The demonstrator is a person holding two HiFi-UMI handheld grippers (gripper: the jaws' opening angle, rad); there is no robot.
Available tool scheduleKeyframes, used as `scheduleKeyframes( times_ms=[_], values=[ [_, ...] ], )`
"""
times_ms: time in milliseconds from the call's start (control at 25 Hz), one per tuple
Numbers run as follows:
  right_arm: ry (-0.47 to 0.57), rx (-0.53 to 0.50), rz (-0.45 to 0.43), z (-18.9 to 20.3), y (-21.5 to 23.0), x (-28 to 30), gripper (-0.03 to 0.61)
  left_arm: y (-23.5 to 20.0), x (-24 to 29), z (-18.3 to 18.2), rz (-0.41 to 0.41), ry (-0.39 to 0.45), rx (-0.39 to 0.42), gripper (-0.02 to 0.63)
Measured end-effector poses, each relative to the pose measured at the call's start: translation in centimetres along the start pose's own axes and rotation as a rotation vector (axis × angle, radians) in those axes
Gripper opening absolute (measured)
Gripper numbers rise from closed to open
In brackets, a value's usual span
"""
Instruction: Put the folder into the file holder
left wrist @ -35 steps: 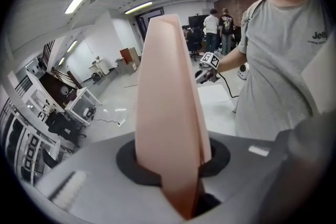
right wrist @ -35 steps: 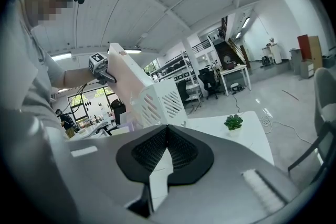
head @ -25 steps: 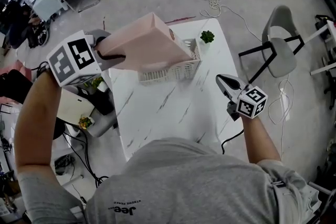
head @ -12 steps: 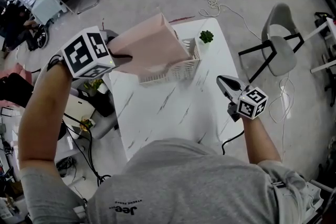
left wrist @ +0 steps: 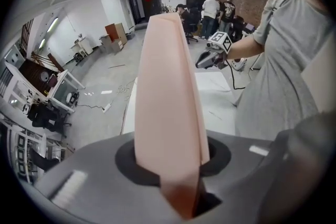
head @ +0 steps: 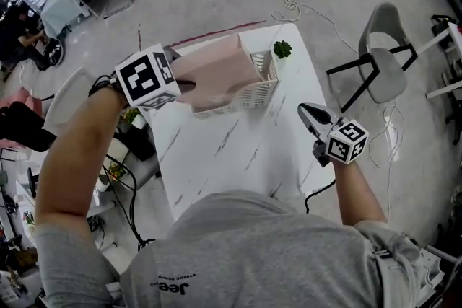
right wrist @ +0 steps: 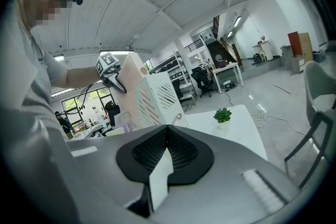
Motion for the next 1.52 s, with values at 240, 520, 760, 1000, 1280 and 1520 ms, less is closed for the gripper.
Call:
scheduleKeyframes(
  times_ms=[240,520,760,1000,1280,1520],
  values=[
    [-0.008,0.006,-0.002,0.4,-0.1,0.0,0.003,-0.7,1.0,-0.1,0.014,-0.005,-0.014,0.195],
    [-0.006,0.010,0.001,0.4,0.2,-0.2,0.003,0.0,-0.1,-1.1,0.012,-0.054,0.030,0.193],
    [-0.009,0.012,-0.007,0.5,0.0,0.1,0.003,0.0,1.5,-2.3,-0.006,-0.106,0.041,0.193],
    [-0.005,0.016,-0.009,0.7,0.1,0.0,0.003,-1.1,4.4,-2.7,-0.062,-0.127,0.027,0.222],
    [-0.009,0.019,-0.017,0.9,-0.2,0.1,0.003,-0.9,4.4,-3.0,-0.073,-0.037,0.015,0.281],
    [-0.003,0.006,-0.031,0.1,-0.8,0.6,0.003,-0.4,2.8,-3.5,-0.066,0.098,-0.031,0.353]
  ],
)
Point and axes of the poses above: the fingertips, and each gripper's own axes: x forward along the fingers, y to its right, z out of its underside, the point moved 2 cm from there along -x, backward along the fingers, and after that the axes turned 13 degrees about z, right-handed, at the moved point
